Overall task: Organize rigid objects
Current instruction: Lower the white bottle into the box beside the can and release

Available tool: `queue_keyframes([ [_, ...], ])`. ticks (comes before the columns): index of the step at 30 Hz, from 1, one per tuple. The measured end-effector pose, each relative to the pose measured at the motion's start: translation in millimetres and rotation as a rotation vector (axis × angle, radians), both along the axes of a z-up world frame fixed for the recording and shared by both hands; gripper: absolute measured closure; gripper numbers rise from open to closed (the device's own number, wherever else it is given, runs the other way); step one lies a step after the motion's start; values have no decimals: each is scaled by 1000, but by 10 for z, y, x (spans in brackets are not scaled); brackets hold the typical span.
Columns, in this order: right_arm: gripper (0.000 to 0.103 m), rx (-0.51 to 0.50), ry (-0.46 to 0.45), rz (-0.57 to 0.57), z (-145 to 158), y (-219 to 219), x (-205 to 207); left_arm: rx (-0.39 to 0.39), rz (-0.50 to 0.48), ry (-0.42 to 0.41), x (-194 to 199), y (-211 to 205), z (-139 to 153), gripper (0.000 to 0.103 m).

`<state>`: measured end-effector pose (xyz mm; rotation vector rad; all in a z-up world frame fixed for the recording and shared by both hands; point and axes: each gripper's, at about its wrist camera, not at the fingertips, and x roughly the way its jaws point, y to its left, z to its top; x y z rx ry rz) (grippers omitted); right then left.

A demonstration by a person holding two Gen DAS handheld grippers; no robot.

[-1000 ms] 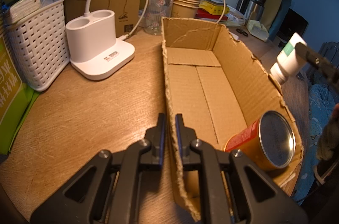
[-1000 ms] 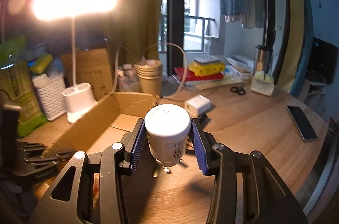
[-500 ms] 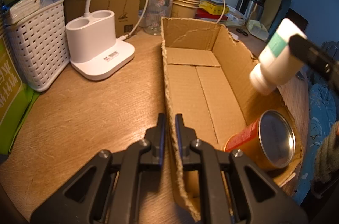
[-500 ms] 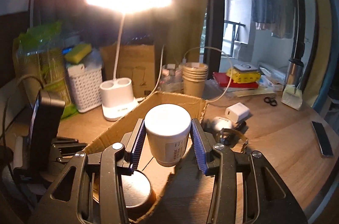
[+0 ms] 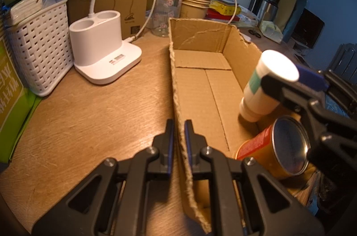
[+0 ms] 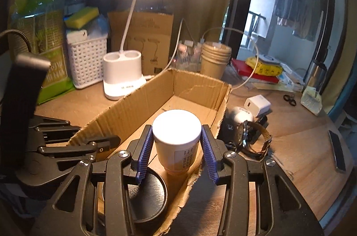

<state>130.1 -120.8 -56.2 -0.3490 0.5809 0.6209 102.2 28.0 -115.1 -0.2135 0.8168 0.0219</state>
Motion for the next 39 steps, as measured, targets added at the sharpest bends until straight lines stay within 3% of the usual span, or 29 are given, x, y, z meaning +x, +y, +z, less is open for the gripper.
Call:
queue_keyframes([
  [12,50,34,62,99,5,144,-57,1,0,1,0,-6,1,93],
  [17,50,137,149,152,42,115,1,1,-1,1,0,-10,1,93],
  [24,50,175,236,191,-38,180,39,1,0,1,0,-12,0,93],
  [39,49,196,197,102,18,-30,77,1,0,1,1,-9,-1,93],
])
